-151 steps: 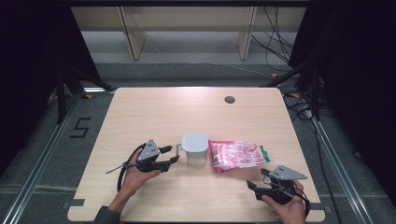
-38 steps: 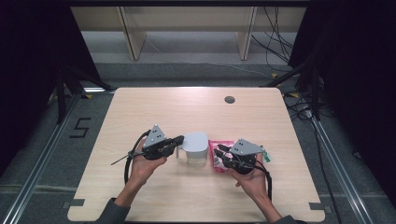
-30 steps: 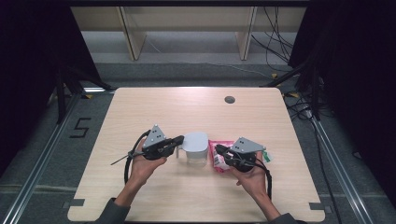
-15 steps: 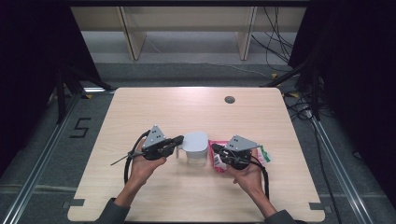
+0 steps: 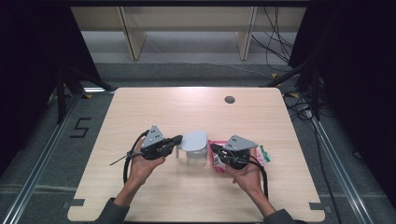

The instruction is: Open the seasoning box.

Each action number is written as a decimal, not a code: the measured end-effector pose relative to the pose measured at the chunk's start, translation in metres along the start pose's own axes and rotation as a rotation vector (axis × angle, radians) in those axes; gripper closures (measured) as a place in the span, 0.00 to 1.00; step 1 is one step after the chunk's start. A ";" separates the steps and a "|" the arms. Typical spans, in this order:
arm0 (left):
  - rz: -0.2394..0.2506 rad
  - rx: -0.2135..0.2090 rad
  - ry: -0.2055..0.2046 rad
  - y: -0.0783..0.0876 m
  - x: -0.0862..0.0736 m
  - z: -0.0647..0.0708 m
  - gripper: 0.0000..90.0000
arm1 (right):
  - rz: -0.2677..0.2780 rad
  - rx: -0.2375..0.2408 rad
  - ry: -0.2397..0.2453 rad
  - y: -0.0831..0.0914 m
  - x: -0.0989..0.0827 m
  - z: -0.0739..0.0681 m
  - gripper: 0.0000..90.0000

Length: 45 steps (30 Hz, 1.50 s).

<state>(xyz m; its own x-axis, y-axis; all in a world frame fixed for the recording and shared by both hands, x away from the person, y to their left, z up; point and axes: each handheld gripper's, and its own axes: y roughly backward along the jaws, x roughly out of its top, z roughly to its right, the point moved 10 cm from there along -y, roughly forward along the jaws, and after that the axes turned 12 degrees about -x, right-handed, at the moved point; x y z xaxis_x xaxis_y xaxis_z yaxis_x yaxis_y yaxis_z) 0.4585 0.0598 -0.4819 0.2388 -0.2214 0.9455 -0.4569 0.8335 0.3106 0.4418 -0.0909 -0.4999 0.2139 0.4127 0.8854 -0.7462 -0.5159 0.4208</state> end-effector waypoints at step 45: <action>-0.068 0.034 0.044 0.040 -0.031 0.010 0.33 | 0.050 0.020 0.039 -0.005 0.031 -0.017 0.98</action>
<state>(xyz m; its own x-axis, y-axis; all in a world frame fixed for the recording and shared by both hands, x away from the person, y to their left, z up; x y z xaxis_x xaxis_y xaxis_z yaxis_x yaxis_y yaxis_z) 0.4238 0.0948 -0.4981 0.3070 -0.2539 0.9172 -0.4670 0.7996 0.3776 0.4417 -0.0631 -0.4782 0.1518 0.4151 0.8970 -0.7426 -0.5510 0.3807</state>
